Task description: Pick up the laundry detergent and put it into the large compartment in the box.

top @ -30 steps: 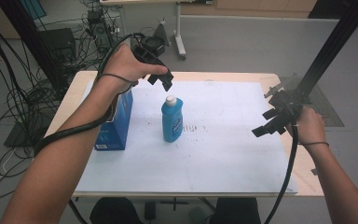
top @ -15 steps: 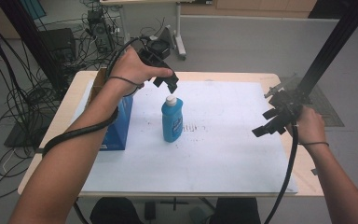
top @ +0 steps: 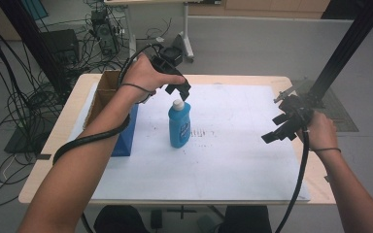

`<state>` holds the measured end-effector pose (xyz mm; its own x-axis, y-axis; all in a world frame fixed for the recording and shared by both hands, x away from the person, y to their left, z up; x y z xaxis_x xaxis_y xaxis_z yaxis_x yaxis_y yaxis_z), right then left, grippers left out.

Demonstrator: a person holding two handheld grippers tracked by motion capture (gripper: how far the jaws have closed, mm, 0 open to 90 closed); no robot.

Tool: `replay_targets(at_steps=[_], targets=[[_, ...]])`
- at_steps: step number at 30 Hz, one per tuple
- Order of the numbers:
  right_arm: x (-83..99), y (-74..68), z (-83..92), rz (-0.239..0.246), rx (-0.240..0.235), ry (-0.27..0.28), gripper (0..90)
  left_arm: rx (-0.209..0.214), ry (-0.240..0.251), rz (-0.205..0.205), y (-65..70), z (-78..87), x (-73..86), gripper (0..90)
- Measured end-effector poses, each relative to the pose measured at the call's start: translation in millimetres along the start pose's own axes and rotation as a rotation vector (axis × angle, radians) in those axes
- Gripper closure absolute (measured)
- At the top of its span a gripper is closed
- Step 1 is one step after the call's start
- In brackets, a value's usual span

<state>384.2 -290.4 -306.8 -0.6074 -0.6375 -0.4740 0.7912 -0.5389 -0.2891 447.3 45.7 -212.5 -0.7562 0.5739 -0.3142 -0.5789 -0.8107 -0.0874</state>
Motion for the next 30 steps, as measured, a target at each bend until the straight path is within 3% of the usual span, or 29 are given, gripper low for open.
replay_targets(at_steps=[9,30], targets=[[0.9,0.3,1.0,-0.002,0.006,-0.002,2.9,-0.008,-0.009,-0.005,4.1,-10.2,0.2,10.2],[1.4,0.9,-4.3,0.006,-0.002,-0.009,2.9,0.024,-0.029,-0.001,9.7,-38.4,4.2,10.3]])
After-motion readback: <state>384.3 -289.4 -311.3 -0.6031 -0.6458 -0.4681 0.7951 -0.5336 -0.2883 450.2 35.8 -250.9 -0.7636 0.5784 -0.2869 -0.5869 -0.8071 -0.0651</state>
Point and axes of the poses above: each handheld gripper's, and its own axes: z roughly backward along the jaws, x roughly out of its underside, y roughly to its right, the point moved 2 cm from there along -z, roughly forward along the jaws, and after that the axes turned 7 degrees about -x, right-handed, at the moved point
